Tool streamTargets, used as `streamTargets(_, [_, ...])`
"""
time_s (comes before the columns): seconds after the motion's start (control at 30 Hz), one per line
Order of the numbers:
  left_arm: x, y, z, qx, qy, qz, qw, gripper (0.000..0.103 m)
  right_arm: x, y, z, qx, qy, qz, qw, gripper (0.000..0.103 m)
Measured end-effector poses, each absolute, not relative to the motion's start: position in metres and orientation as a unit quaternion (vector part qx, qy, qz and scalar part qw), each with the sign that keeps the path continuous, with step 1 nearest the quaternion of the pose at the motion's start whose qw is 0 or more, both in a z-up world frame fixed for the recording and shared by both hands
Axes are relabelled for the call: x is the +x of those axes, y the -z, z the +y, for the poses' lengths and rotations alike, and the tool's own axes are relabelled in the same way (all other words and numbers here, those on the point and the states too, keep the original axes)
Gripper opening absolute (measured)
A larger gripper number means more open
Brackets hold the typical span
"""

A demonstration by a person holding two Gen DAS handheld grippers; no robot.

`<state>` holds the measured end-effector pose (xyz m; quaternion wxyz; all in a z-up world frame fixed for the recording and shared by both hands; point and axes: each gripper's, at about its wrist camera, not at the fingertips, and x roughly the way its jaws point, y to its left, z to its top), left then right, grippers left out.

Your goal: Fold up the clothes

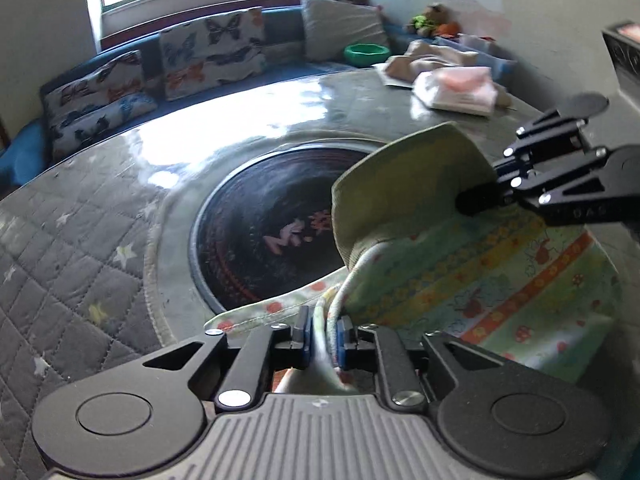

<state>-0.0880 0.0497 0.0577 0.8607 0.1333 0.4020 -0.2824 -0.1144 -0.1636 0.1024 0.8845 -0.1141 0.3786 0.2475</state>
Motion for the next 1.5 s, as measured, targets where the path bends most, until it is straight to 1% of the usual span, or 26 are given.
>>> streamTargets(0.03, [-0.085,-0.056,0.050,0.131,0.273,0.403,0.863,0.024,-0.111,-0.098,-0.165,-0.105,-0.236,0.379,0.888,0.015])
streamTargets(0.07, [-0.083,-0.055,0.051,0.128,0.266,0.403,0.866,0.026,-0.110,-0.094,-0.166,-0.102,-0.227,0.378,0.892,0.019])
streamTargets(0.1, [-0.081,-0.054,0.052,0.128,0.259,0.401,0.869,0.031,-0.109,-0.092,-0.167,-0.101,-0.219,0.376,0.895,0.020])
streamTargets(0.13, [-0.079,-0.054,0.053,0.128,0.252,0.399,0.872,0.036,-0.109,-0.089,-0.168,-0.100,-0.210,0.374,0.898,0.021])
streamTargets(0.2, [-0.077,-0.054,0.055,0.128,0.242,0.395,0.877,0.040,-0.112,-0.082,-0.170,-0.094,-0.186,0.373,0.904,0.021])
streamTargets(0.27, [-0.073,-0.053,0.057,0.129,0.235,0.389,0.881,0.043,-0.119,-0.085,-0.178,-0.082,-0.172,0.365,0.911,0.021])
streamTargets(0.33, [-0.071,-0.052,0.059,0.126,0.227,0.388,0.884,0.054,-0.129,-0.090,-0.187,-0.070,-0.163,0.354,0.918,0.021])
streamTargets(0.4, [-0.069,-0.052,0.062,0.121,0.220,0.391,0.886,0.059,-0.142,-0.097,-0.197,-0.047,-0.170,0.347,0.921,0.021])
streamTargets(0.53, [-0.059,-0.055,0.072,0.109,0.188,0.392,0.894,0.060,-0.171,-0.095,-0.195,-0.041,-0.201,0.353,0.913,0.021])
streamTargets(0.7, [-0.048,-0.064,0.094,0.074,0.139,0.389,0.908,0.060,-0.174,-0.065,-0.202,-0.036,-0.167,0.386,0.906,0.021])
streamTargets(0.8, [-0.055,-0.073,0.106,0.061,0.135,0.380,0.913,0.060,-0.170,-0.062,-0.210,-0.017,-0.152,0.389,0.909,0.021])
streamTargets(0.9, [-0.071,-0.083,0.107,0.052,0.164,0.371,0.912,0.060,-0.169,-0.071,-0.208,-0.014,-0.152,0.372,0.916,0.026])
streamTargets(0.97, [-0.081,-0.087,0.099,0.052,0.189,0.370,0.908,0.059,-0.166,-0.077,-0.203,-0.014,-0.157,0.363,0.918,0.031])
streamTargets(1.0, [-0.085,-0.087,0.094,0.054,0.202,0.370,0.905,0.058,-0.164,-0.078,-0.199,-0.016,-0.160,0.360,0.919,0.032])
streamTargets(1.1, [-0.087,-0.081,0.072,0.054,0.236,0.380,0.893,0.058,-0.153,-0.075,-0.186,-0.018,-0.167,0.369,0.914,0.032])
streamTargets(1.27, [-0.071,-0.059,0.042,0.059,0.233,0.407,0.881,0.058,-0.128,-0.058,-0.166,-0.012,-0.156,0.392,0.906,0.033])
streamTargets(1.37, [-0.059,-0.046,0.039,0.041,0.212,0.418,0.883,0.060,-0.122,-0.056,-0.163,-0.015,-0.148,0.390,0.909,0.035])
streamTargets(1.5, [-0.060,-0.047,0.046,0.016,0.208,0.416,0.885,0.061,-0.128,-0.064,-0.164,-0.010,-0.144,0.371,0.917,0.036])
